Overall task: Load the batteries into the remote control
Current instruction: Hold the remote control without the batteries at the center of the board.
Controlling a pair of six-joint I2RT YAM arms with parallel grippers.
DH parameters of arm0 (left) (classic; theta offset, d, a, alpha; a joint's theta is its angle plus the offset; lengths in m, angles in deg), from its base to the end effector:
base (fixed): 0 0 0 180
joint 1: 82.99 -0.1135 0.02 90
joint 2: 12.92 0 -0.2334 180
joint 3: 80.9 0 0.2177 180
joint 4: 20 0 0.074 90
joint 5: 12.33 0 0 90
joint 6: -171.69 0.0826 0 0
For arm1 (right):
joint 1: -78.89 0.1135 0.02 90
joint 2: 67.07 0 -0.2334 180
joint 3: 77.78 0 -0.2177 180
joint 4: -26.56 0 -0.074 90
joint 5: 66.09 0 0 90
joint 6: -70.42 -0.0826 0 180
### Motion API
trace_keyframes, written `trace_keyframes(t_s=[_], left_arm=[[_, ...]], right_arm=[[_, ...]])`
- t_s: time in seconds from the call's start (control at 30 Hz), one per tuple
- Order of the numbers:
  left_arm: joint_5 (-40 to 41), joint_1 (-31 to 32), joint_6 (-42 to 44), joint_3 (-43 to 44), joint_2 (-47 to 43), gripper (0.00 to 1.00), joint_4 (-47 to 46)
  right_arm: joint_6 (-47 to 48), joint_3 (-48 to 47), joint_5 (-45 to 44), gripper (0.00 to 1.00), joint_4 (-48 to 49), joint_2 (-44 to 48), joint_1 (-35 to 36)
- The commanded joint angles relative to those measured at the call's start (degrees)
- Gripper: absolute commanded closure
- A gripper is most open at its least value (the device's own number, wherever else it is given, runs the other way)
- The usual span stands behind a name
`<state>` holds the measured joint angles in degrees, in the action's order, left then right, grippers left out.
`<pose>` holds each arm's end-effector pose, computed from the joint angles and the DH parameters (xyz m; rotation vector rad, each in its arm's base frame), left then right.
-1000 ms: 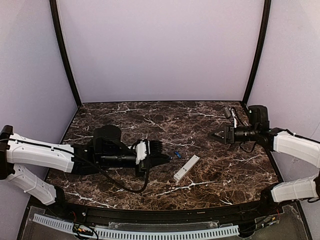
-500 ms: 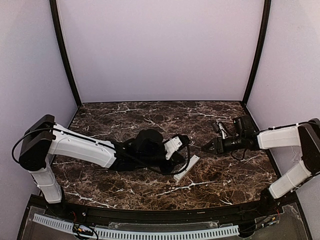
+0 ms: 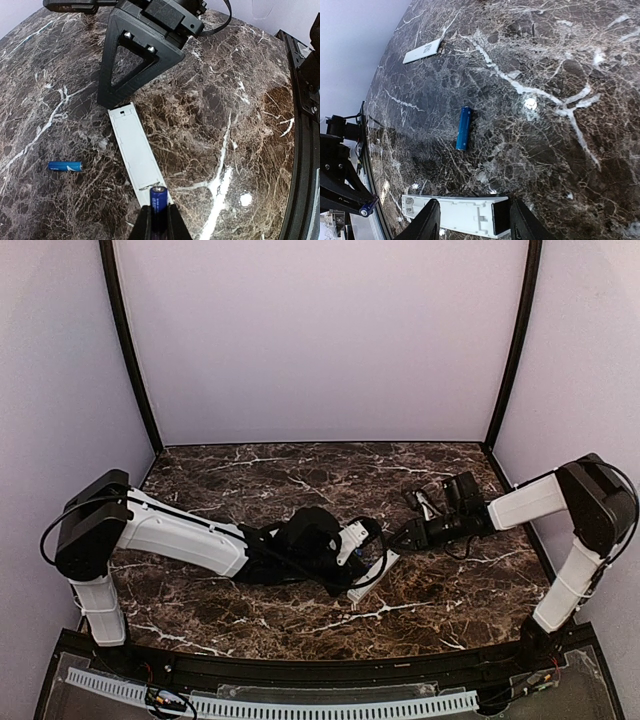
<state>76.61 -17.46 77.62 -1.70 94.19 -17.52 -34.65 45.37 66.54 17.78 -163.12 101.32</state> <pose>0.1710 -0.3794 0.1555 1.1298 1.8778 -0.7331 0.2592 0.1675 0.1079 -0.5176 2.3934 1.1937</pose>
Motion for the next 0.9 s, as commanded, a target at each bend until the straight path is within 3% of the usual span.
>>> trace_keyframes(t_s=[0.0, 0.87], left_arm=[[0.4, 0.3, -2.4, 2.0, 0.4, 1.0, 2.9], [1.8, 0.3, -1.1, 3.8, 3.4, 0.99, 6.8]], right_arm=[[0.5, -0.8, 0.0, 0.55, 1.4, -2.7, 1.1], [-2.7, 6.3, -3.7, 0.64, 1.8, 2.1, 4.0]])
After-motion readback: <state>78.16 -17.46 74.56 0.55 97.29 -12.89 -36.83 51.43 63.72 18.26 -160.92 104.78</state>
